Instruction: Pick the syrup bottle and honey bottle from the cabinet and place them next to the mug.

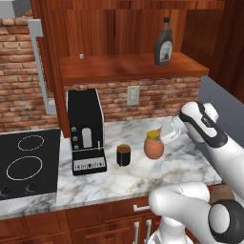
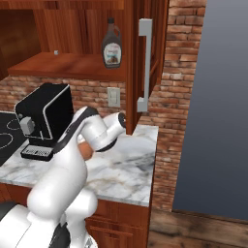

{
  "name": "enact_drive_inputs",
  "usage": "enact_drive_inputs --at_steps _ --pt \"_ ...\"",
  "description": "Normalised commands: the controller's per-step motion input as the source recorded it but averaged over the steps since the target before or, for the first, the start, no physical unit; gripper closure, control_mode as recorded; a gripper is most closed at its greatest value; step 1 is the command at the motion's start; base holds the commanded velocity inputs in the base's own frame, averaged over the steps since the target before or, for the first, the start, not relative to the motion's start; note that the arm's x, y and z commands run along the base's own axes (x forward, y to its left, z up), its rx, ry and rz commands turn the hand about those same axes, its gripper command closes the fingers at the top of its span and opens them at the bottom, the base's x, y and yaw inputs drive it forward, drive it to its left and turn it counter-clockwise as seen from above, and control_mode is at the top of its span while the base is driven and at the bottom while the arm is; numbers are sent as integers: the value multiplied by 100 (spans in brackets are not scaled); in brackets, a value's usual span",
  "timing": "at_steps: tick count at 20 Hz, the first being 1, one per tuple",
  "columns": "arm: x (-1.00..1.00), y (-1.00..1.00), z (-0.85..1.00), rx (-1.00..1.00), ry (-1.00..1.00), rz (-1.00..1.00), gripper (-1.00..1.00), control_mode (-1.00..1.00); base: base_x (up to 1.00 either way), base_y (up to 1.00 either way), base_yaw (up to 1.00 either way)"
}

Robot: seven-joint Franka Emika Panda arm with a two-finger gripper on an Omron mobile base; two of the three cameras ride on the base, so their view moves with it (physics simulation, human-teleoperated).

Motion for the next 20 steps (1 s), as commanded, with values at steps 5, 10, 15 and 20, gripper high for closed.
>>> enact_drive_inputs --at_steps 5,10,15,20 --pt "0 0 -29 5 -11 8 100 -100 0 0 0" --pt "0 0 -37 6 -11 4 100 -100 0 0 0" --pt "0 0 -36 4 -10 4 100 -100 0 0 0" --pt "8 0 -9 0 -7 1 100 -100 0 0 0"
